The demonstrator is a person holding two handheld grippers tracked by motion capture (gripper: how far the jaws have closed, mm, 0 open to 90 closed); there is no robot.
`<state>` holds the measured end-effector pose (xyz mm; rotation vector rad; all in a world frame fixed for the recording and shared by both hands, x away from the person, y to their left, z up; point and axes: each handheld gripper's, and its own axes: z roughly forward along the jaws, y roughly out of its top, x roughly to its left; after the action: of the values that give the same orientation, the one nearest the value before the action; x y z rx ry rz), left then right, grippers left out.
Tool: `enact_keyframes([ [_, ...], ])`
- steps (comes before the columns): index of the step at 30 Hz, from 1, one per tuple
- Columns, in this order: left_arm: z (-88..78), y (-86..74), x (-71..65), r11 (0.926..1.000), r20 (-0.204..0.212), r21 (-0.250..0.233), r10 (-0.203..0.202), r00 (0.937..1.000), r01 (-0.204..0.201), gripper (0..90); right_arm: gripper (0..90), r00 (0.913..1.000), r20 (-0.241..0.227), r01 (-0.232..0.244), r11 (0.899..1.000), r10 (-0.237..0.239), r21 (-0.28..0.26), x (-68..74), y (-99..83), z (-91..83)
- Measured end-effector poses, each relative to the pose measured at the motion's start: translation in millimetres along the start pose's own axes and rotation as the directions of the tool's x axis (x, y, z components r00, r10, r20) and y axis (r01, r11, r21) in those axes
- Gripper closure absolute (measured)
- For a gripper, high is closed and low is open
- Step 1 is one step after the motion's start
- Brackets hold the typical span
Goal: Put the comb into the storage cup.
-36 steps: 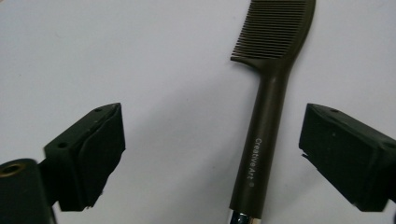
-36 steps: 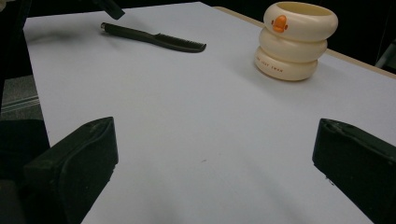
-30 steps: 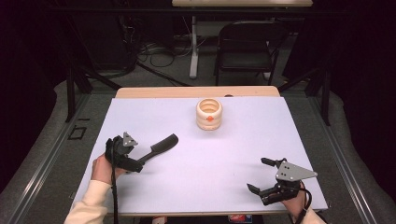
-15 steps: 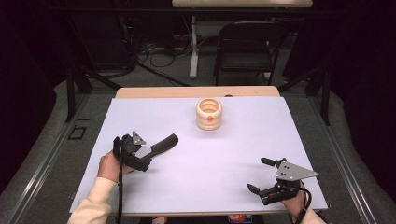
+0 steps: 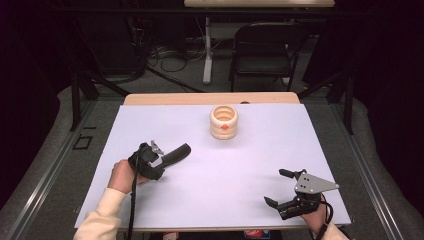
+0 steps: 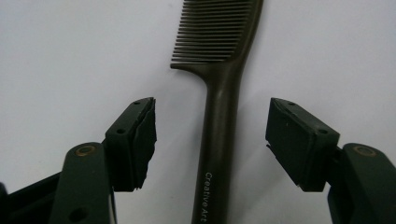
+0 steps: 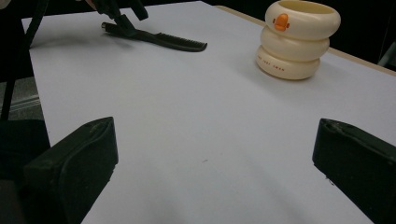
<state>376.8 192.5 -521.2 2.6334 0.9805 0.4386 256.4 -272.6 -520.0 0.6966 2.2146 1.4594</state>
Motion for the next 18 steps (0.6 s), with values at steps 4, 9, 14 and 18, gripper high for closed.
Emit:
enact_keyframes([
  [4, 3.7, 5.5, 0.7, 0.9995, 0.014, 0.031, 0.007, 0.9999, -0.007, 46.7, 0.0, 1.0000, 0.000, -0.002, 1.000, 0.002, 0.000, 0.2, -0.1, 0.2],
  [9, 9.1, 13.0, 3.0, 0.9970, 0.064, 0.077, 0.002, 0.9980, -0.007, 54.0, 0.0, 1.0000, -0.001, -0.002, 1.000, 0.002, 0.001, 0.0, -0.2, 0.2],
  [14, 13.4, 18.5, 6.3, 0.9934, 0.087, 0.114, -0.006, 0.9962, -0.004, 59.7, 0.0, 1.0000, -0.003, -0.002, 1.000, 0.002, -0.002, -0.1, -0.4, 0.3],
  [18, 17.6, 21.7, 8.2, 0.9910, 0.101, 0.133, -0.001, 0.9949, -0.013, 63.3, 0.0, 1.0000, -0.003, -0.001, 1.000, 0.001, 0.002, -0.1, -0.4, 0.3],
])
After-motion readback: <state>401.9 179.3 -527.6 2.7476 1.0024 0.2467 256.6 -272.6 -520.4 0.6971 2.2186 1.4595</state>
